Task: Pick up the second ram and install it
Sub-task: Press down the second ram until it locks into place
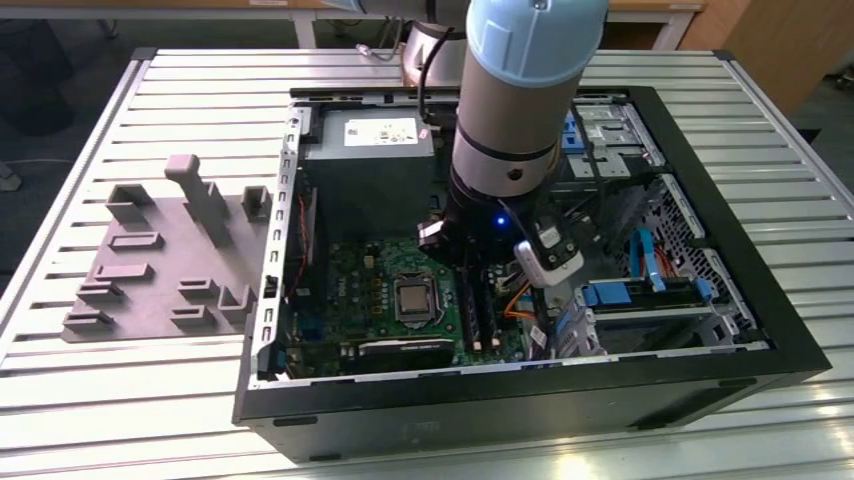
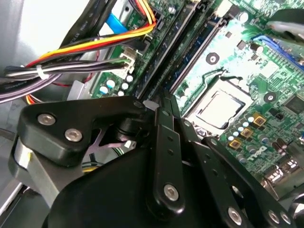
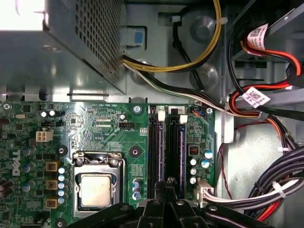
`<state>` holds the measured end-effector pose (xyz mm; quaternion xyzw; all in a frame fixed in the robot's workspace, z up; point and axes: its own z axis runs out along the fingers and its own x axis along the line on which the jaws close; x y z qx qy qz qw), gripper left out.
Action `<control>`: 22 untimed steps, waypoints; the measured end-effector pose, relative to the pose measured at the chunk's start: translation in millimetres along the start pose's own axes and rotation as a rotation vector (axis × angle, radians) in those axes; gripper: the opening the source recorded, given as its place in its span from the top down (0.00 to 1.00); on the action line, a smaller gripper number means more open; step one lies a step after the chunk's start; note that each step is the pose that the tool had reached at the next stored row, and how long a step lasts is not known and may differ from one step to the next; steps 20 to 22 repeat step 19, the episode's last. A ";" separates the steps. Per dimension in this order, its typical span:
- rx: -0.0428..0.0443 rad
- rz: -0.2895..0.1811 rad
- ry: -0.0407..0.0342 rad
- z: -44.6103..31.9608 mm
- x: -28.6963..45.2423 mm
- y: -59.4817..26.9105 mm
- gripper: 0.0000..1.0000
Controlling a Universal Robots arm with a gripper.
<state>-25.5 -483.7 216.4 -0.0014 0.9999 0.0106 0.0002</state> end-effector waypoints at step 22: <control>-0.0004 -0.001 -0.0002 -17.1 0.6 0.4 0.87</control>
